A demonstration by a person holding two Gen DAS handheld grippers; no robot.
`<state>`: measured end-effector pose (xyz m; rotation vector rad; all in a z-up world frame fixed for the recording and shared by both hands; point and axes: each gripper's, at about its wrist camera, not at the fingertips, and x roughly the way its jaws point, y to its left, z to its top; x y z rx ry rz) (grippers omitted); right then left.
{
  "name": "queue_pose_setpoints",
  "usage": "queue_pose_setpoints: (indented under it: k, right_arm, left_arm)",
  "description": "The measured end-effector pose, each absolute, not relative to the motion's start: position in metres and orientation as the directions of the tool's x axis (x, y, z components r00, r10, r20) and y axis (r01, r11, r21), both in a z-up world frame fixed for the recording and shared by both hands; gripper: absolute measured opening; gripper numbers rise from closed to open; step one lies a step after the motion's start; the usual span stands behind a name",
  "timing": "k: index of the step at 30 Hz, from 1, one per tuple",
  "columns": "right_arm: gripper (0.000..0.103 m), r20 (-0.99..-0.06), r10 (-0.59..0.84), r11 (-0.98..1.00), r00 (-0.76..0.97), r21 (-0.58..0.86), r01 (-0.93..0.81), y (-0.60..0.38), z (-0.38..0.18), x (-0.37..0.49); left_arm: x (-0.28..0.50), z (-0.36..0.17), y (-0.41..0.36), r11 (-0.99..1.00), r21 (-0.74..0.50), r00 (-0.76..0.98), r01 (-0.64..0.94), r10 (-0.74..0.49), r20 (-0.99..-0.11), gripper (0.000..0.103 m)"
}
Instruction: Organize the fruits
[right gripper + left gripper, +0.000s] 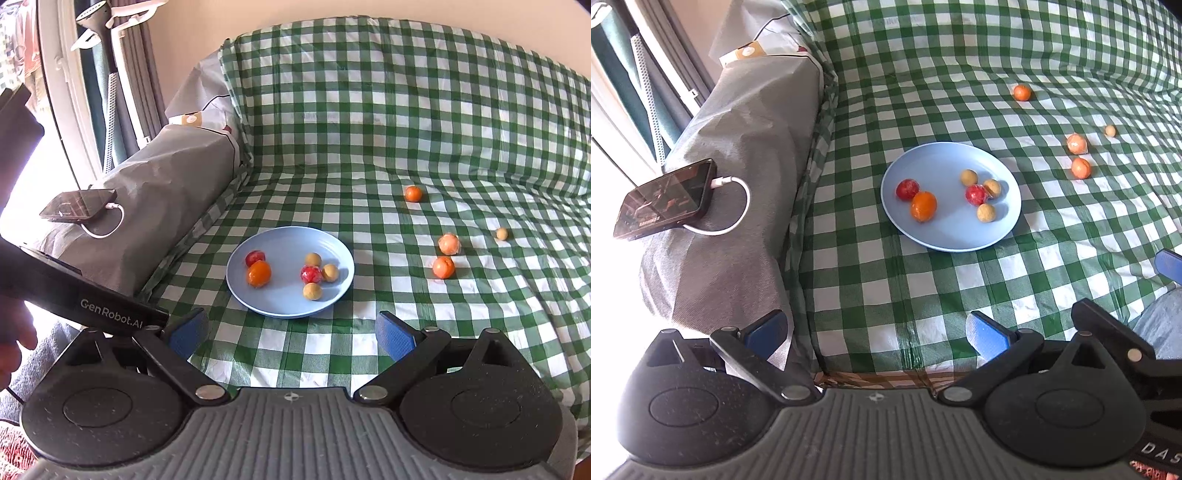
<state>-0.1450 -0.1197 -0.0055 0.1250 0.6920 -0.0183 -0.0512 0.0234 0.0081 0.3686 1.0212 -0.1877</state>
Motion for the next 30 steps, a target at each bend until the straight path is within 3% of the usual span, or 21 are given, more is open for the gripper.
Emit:
queue_pose_setpoints:
  k: [10,23,27,30]
  right_arm:
    - [0.097,-0.628,-0.119,0.965,0.769,0.109,0.238,-0.180,-0.013,-0.140]
    - [0.097,-0.576,-0.427,0.849,0.697,0.010,0.528,-0.378,-0.066,-0.068]
    - [0.097,-0.570,-0.433,0.858,0.698,-0.025,0.513,-0.437,-0.098,-0.006]
    - [0.096,-0.618,-0.374,0.876,0.691,0.008,0.482,-0.474,-0.128,0.040]
  left_arm:
    - [-0.027,0.002,-0.043,0.886,0.204,0.511,0.416,-0.042,-0.858,0.103]
    - [0.082,-0.059,-0.252,0.773,0.171,0.482,0.612,-0.193,-0.855,0.103]
    - [0.121,-0.096,-0.310,0.743,0.144,0.430,0.654,-0.209,-0.878,0.103]
    - [0.141,-0.121,-0.341,0.708,0.157,0.411,0.689,-0.203,-0.889,0.103]
